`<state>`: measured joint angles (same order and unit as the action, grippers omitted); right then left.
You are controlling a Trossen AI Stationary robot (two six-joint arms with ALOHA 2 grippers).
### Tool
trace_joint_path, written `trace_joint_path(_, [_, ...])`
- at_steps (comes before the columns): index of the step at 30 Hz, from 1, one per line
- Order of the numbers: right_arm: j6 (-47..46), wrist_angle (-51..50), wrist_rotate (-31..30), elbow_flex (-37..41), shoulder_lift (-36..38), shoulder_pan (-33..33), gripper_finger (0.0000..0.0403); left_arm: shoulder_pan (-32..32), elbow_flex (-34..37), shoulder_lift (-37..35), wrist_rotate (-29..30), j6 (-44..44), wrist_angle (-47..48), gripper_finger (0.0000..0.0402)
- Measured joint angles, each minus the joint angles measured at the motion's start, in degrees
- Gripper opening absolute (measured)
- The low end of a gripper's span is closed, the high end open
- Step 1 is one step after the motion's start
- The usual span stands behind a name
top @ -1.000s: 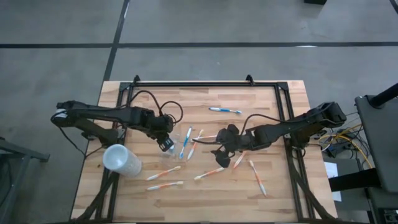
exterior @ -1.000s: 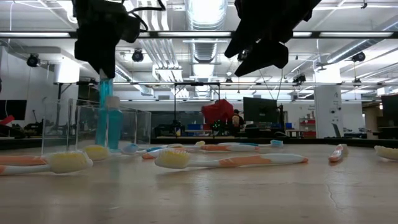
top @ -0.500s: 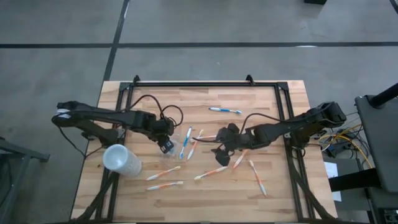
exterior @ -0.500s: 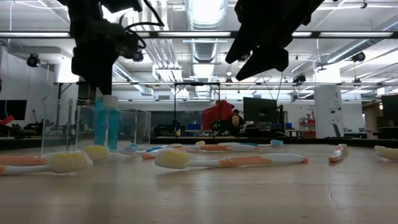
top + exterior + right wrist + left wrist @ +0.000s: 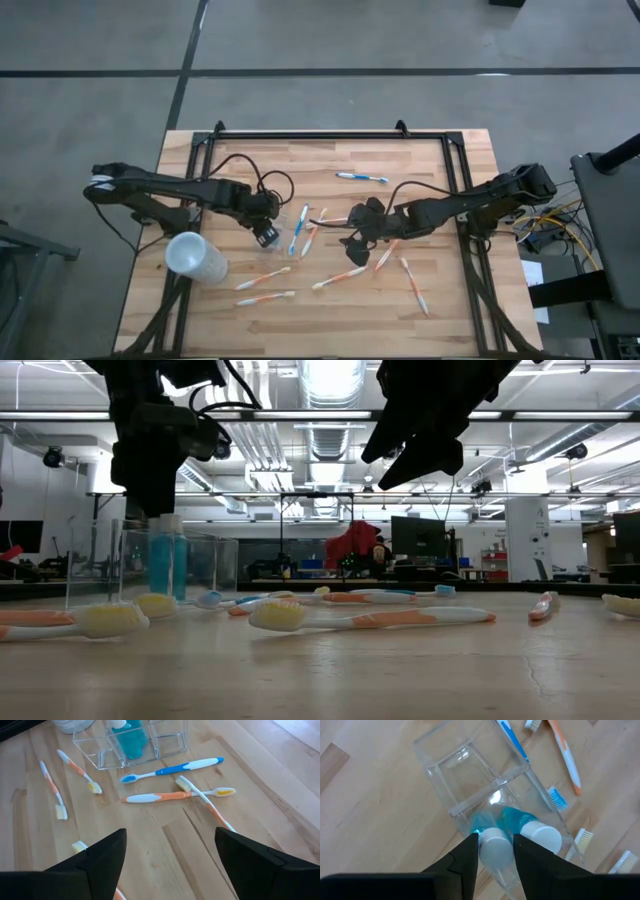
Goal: Pick & Place toothbrushing station
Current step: Put the mouthwash bottle into the transparent organizer
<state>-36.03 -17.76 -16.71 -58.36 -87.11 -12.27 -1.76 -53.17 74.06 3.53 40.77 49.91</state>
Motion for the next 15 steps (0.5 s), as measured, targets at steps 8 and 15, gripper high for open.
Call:
trace_joint_path(8, [0.02,0.00,0.01,0.01,0.00,0.00,0.0289,0.00,0.00,0.00,0.00,0.00,0.00,0.0126])
trace_joint_path(15, [0.02,0.00,0.02,0.01,0.00,0.00,0.0292,0.00,-0.32,-0.02,0.17,0.39,-0.42,0.0126])
